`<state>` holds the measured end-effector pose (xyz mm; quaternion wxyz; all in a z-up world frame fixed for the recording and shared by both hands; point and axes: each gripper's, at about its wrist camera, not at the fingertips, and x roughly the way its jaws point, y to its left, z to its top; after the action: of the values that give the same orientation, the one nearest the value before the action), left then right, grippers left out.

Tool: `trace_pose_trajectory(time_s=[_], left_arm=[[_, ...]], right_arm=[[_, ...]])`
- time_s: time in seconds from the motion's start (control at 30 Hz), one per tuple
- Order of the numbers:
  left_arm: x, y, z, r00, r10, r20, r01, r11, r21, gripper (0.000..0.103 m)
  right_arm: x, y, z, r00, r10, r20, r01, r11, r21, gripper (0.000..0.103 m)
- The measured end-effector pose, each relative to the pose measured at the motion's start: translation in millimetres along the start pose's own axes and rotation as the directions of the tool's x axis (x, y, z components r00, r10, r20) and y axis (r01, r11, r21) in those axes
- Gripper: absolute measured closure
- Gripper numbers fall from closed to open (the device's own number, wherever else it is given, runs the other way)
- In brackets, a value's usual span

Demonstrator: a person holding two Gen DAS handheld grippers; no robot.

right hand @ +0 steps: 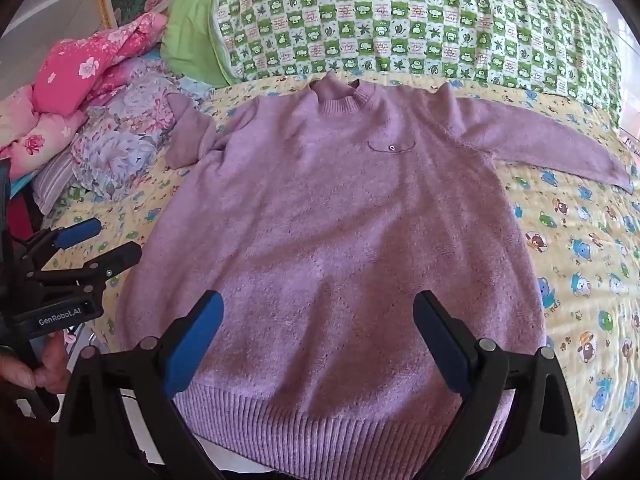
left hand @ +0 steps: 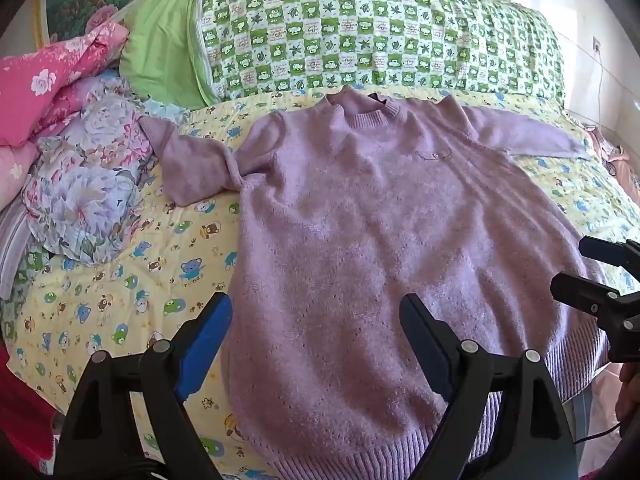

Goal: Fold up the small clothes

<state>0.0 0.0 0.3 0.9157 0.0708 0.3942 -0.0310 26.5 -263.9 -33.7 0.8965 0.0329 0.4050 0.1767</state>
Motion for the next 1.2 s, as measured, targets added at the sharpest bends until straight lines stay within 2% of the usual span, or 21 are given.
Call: trace_pose_trajectory(time_s=[0.87,1.2], left_arm=[[1.4,-3.8,-2.4,1.0,0.0,-0.008,0.0,1.0,0.002,0.017],[11.1,-2.1,-1.9,0.998,-0.024,-0.059,0.023,1.0,-0.018,0.017]], right_arm=[[2.3,0.8,0.7,1.0,0.002,-0.007,-0.002,1.0,0.005,0.007],[4.5,0.4,0.4,1.0,0.005,-0.015,-0.005,1.0,0.013,0.007]])
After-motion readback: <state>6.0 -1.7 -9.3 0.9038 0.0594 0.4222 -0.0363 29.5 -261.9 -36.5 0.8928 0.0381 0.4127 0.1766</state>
